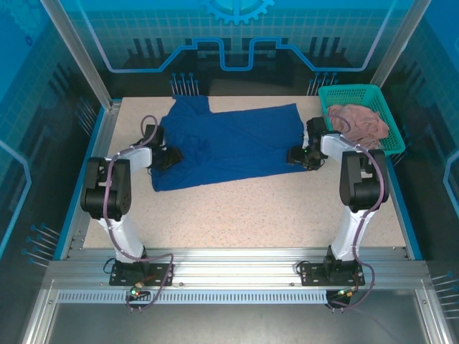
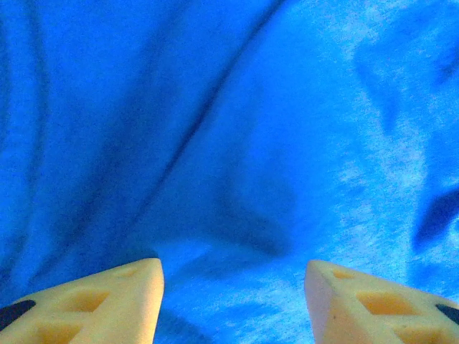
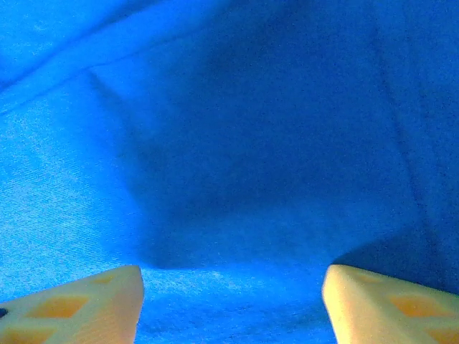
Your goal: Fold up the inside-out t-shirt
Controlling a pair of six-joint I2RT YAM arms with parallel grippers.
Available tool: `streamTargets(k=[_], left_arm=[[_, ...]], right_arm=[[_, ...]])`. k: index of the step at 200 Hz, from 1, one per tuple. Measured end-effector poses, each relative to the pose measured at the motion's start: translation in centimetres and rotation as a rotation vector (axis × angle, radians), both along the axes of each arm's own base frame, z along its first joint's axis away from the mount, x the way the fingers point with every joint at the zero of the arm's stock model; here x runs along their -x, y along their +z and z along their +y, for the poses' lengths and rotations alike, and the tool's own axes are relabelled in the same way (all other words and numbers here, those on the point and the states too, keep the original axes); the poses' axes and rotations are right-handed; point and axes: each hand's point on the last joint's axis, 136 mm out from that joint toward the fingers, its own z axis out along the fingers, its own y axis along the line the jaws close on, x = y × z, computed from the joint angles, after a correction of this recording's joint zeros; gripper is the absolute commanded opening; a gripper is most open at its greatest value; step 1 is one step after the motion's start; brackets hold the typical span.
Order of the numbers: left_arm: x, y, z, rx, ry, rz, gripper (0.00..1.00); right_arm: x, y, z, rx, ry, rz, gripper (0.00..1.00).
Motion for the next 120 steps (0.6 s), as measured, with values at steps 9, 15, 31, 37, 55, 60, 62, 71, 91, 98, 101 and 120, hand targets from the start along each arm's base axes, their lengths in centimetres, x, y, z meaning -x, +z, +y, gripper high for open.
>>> streamTargets(k=[9,15,31,37,55,60,62,71,91,98,101,120], left_arm=[[0.2,0.0,0.1,0.003,0.005,-0.009,0.56],[0.2,0.1,0.1,0.005,0.008,-0.019,0.56],[0.8,0.0,0.1,0.011,0.014,-0.029,0.56],[1.0,0.1,0.0,0.014,0.016,-0.032,0.56],[1.9,0.1,0.0,0.018,0.017,-0.033,0.56],[2.1,0.1,0.0,0.019,0.016,-0.033,0.56],[2.3,0.1,0.0,0.02,0.016,-0.031,0.56],[2.9,0.1,-0.1,0.02,0.017,-0.031,0.56],[5.3,0.0,-0.1,0.035,0.035,-0.026,0.57],[6.3,0.0,-0.1,0.04,0.044,-0.027,0.57],[6.7,0.0,-0.1,0.044,0.048,-0.027,0.57],[9.2,0.1,-0.3,0.07,0.079,-0.028,0.58]], right_arm=[[0.1,0.0,-0.3,-0.001,-0.009,0.006,0.63],[0.3,-0.1,-0.5,-0.002,-0.017,0.013,0.62],[1.1,-0.1,-0.8,-0.004,-0.033,0.019,0.6],[1.7,-0.1,-0.9,-0.005,-0.037,0.026,0.6],[3.9,-0.3,-1.1,-0.006,-0.049,0.055,0.58],[4.6,-0.3,-1.2,-0.007,-0.055,0.061,0.58],[4.8,-0.3,-1.2,-0.008,-0.055,0.062,0.57],[6.2,-0.3,-1.2,-0.018,-0.069,0.071,0.57],[9.8,-0.4,-0.9,-0.044,-0.102,0.094,0.57],[11.0,-0.4,-0.9,-0.051,-0.115,0.094,0.57],[11.6,-0.4,-0.8,-0.053,-0.119,0.096,0.57],[14.4,0.2,-0.8,-0.055,-0.151,0.084,0.59]])
